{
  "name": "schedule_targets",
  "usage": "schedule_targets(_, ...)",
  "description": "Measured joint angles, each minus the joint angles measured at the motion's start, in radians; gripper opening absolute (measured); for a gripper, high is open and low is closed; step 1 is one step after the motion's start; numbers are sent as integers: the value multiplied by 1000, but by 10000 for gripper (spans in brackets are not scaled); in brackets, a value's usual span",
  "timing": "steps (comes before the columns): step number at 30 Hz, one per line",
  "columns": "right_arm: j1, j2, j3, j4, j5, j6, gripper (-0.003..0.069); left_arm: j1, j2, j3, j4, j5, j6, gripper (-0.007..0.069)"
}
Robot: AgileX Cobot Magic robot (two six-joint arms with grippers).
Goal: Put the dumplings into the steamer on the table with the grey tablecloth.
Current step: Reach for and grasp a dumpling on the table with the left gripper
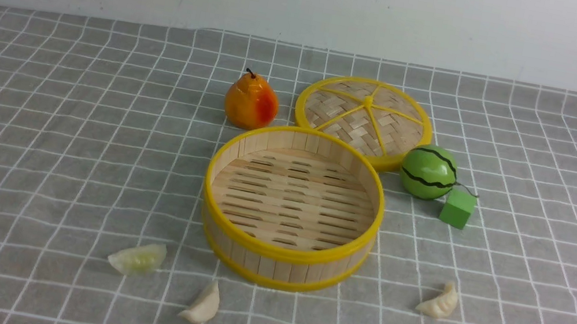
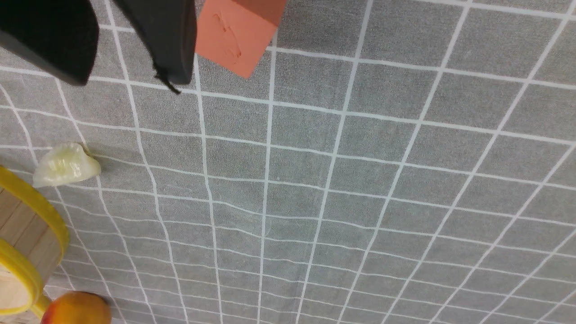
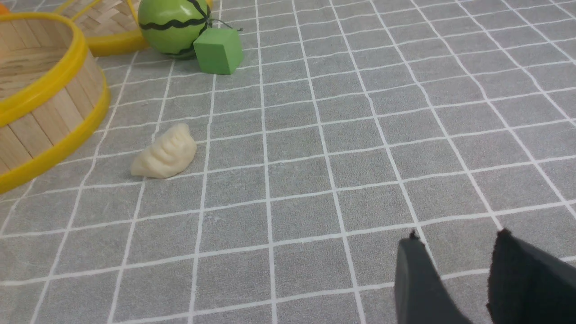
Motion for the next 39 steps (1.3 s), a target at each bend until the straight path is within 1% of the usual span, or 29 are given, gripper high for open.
schedule_targets(28, 23, 0, 0, -4, 0, 0, 240, 0, 0, 0, 0, 0, 0, 237)
schedule_targets(34, 23, 0, 2, -78, -9, 0, 240, 0, 0, 0, 0, 0, 0, 237)
schedule_targets(39, 23, 0, 3, -113, -12, 0, 240, 0, 0, 0, 0, 0, 0, 237)
